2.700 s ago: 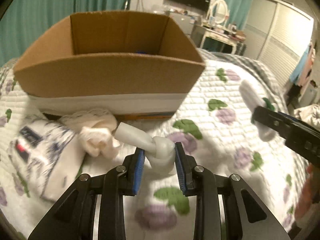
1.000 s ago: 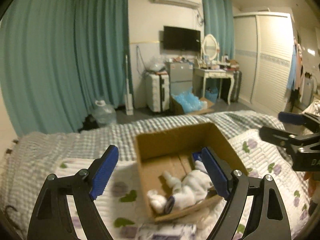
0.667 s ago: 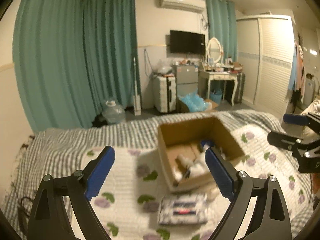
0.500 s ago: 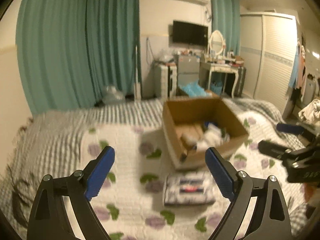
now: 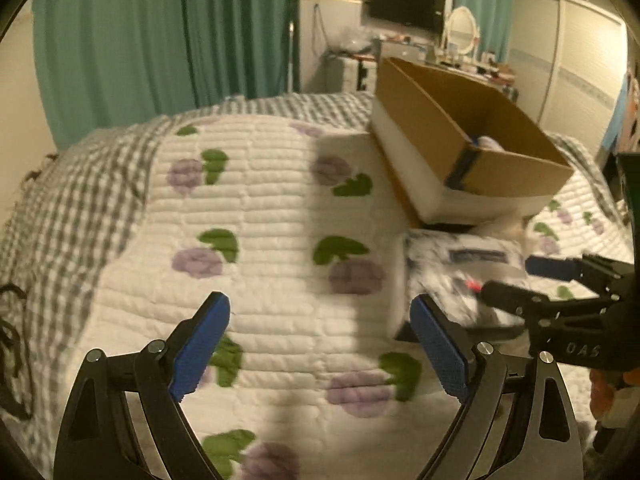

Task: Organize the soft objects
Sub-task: 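Grasp the floral tissue box with the right tool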

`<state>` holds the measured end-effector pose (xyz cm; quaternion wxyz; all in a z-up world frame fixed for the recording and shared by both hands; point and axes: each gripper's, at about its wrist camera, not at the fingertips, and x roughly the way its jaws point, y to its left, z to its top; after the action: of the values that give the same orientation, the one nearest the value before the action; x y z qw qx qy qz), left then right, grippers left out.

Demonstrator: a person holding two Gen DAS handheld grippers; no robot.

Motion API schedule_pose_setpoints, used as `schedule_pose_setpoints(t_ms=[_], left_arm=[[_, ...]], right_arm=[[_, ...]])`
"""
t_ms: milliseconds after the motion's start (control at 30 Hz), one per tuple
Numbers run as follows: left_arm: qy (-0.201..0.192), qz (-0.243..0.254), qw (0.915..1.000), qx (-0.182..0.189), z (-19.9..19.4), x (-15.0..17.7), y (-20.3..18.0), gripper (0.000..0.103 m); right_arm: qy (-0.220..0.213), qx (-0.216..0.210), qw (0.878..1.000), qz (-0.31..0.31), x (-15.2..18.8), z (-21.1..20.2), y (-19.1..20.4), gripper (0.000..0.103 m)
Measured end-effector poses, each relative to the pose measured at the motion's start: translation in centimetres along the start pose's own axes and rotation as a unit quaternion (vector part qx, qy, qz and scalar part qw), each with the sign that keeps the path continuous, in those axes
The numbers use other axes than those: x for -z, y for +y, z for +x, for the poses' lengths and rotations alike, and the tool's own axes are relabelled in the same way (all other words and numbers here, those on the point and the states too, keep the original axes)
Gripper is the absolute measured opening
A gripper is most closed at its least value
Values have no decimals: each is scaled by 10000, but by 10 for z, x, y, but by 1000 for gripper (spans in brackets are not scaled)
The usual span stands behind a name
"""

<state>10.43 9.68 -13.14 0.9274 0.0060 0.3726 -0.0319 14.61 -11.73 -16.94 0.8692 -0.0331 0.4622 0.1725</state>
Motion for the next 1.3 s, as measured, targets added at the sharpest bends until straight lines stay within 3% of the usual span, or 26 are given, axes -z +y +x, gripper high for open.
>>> schedule_pose_setpoints(t_ms=[133, 267, 400, 533, 700, 933, 1000, 1100, 1300], left_arm=[[-92, -16, 9999, -133, -4, 2, 4, 93], [-88, -172, 9995, -238, -8, 6, 8, 93], [-90, -348, 9989, -291, -18, 12, 10, 93], [-259, -313, 9987, -292, -41, 9, 2, 93], [-422, -122, 9987, -244, -60, 1, -26, 93], [-470, 120, 9988, -5, -51, -13, -86, 93], [-354, 132, 9992, 94, -35, -16, -106, 93], [-152, 138, 9995, 226, -11, -18, -128, 92], [76, 101, 9994, 314, 22, -17, -155, 91]], right_arm=[[176, -7, 9997, -169, 9, 14, 13, 67], [88, -4, 9997, -217, 12, 8, 20, 51], [-151, -70, 9993, -339, 20, -13, 22, 33], [-414, -122, 9984, -358, 26, -46, 16, 30], [-800, -205, 9965, -83, 22, -96, -23, 30], [-1454, 93, 9859, 826, 17, -155, -128, 30], [-1390, 221, 9865, 838, 19, -154, -145, 30], [-1071, -36, 9901, 907, 21, -144, -172, 30], [-578, -37, 9971, 496, 22, -112, -175, 30]])
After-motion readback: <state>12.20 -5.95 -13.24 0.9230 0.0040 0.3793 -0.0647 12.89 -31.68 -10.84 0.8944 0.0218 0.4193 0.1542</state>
